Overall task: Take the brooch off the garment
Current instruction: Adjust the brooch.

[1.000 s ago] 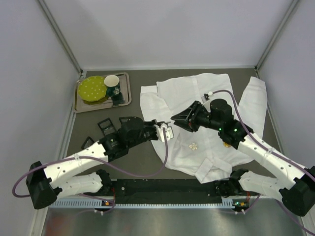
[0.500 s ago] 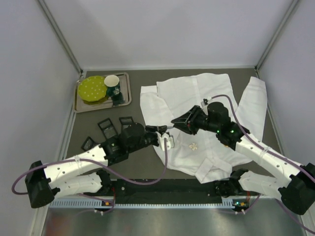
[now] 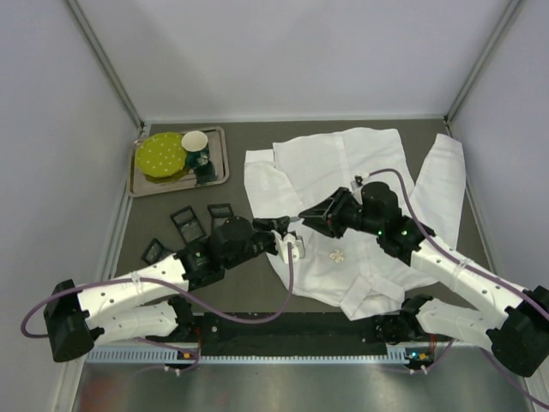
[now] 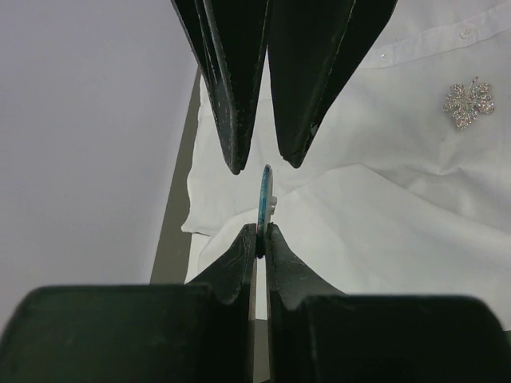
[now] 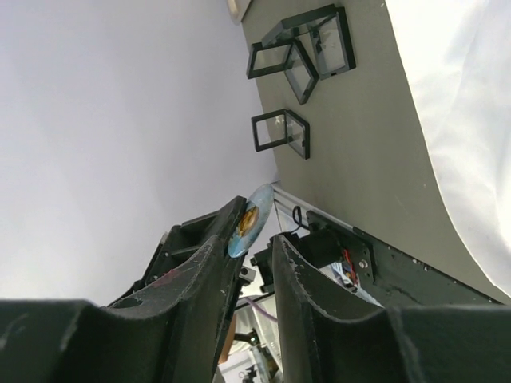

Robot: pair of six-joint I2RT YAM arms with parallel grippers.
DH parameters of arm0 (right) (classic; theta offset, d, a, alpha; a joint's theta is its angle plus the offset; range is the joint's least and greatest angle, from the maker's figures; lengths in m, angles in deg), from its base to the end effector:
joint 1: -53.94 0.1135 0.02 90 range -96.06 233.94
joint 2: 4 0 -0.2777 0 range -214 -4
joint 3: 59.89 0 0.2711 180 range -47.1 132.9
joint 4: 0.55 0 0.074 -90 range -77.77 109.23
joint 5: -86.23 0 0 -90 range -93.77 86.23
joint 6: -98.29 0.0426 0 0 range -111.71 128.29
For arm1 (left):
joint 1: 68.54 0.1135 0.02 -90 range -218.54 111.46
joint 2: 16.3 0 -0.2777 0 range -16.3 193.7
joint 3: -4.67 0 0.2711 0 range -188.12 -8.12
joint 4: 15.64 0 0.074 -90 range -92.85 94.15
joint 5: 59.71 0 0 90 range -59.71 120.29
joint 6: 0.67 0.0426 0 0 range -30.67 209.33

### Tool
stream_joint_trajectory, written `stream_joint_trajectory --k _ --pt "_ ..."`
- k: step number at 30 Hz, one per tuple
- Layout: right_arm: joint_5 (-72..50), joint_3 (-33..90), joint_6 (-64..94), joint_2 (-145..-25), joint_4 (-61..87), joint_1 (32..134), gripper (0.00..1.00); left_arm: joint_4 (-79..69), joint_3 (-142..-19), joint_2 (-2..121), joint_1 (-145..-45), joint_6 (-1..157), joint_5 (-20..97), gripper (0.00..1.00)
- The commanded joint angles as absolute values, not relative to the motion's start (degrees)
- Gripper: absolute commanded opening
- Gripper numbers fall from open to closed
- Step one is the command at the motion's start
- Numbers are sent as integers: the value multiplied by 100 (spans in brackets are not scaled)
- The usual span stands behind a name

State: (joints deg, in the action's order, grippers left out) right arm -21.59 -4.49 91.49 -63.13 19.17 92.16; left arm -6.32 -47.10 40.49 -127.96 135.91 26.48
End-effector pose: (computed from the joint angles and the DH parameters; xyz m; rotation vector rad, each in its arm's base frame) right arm 0.1908 0.1669 0.2886 0.6813 2.2830 1.5382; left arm 0.1300 -0.2145 0.2933 1.4260 1.1335 -0.0979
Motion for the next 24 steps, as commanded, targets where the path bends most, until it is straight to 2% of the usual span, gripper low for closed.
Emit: stream_joint_trajectory --k 1,8,15,22,24 --pt "-2258 -535 9389 -6341 1558 9331 31 -988 -4688 4021 -12883 13643 2581 0" --pt "-2205 -649 9592 -6385 1338 9402 27 -1006 -4688 4003 -12927 13670 2564 0" --pt "-2064 -702 9601 -6333 1285 9402 15 -962 -4680 4021 -13024 13705 2528 0" --pt "-2099 -754 9662 -6438 1119 9402 12 -944 -4679 4030 -13112 13775 2502 0" --pt "-2108 -781 9706 -6447 1057 9402 8 -927 -4688 4030 -13138 13793 2459 0"
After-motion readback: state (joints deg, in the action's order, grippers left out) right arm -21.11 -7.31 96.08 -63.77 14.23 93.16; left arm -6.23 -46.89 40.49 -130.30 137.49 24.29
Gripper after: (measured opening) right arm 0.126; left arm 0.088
